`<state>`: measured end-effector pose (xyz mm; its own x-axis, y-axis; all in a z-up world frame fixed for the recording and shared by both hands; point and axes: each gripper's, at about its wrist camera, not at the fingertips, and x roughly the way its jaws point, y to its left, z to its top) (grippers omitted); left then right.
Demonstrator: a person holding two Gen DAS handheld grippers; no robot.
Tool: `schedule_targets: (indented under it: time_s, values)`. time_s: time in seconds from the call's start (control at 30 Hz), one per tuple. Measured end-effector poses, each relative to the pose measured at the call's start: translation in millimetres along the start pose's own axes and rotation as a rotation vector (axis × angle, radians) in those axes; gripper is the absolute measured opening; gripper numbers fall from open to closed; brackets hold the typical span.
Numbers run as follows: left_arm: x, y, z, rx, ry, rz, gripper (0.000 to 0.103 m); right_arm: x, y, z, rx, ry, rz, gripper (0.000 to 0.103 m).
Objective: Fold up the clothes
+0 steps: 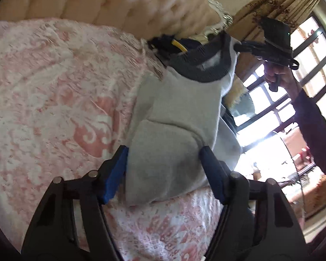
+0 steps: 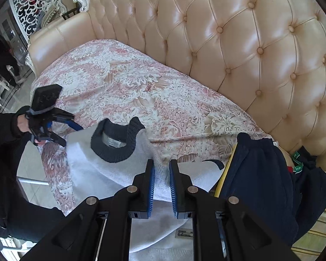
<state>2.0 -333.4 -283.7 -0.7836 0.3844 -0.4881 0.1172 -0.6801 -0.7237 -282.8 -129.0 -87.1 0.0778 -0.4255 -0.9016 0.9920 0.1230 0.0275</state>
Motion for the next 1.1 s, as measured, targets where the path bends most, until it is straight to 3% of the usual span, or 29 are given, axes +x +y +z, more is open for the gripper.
schedule_targets:
  time_s: [0.03, 0.07, 0.1, 0.17, 0.3, 0.43, 0.57, 0.67, 0.83, 0.93, 1.1]
  values:
    - [-0.7, 0.2, -0.1, -0.002, 0.01, -0.019, 0.06, -1.3, 0.6, -1.6, 0.002, -0.009, 0.001, 0.013]
    - [-1.5, 0.4, -0.2, -0.005, 0.02, -0.037, 0.046, -2.6, 1.0, -3.0, 0.005, -0.016, 0.0, 0.013]
    - [-2.2, 0.6, -0.4, -0.007, 0.03, -0.056, 0.025, -3.9, 1.2, -4.3, 0.008, -0.021, -0.002, 0.013]
    - [-7.9, -3.9, -1.5, 0.011, 0.036, -0.092, 0.01, -7.5, 1.0, -7.2, 0.02, -0.041, -0.003, 0.013]
    - [-28.2, -20.2, -1.2, 0.048, -0.014, -0.149, 0.01, -15.9, 0.3, -11.3, 0.039, -0.069, -0.024, 0.013]
    - [-23.6, -36.9, -1.0, 0.11, 0.014, -0.142, 0.01, -24.4, 1.6, -14.1, 0.061, -0.104, -0.035, 0.013]
    - [-42.3, -52.7, 10.4, 0.101, -0.048, -0.065, 0.008, -32.2, 5.6, -16.4, 0.083, -0.136, -0.064, 0.013]
    - [-75.8, -89.4, 36.6, 0.198, -0.112, 0.031, 0.008, -55.4, 18.8, -15.0, 0.104, -0.217, -0.105, 0.013]
    - [-151.4, -175.8, 96.7, 0.384, -0.261, 0.23, 0.007, -128.9, 45.3, -5.6, 0.169, -0.417, -0.226, 0.013]
    - [-200.1, -232.6, 127.0, 0.476, -0.354, 0.344, 0.008, -184.0, 61.1, -1.6, 0.225, -0.556, -0.255, 0.013]
    - [-267.9, -310.7, 150.7, 0.6, -0.466, 0.526, 0.008, -271.5, 119.0, 18.5, 0.225, -0.734, -0.307, 0.013]
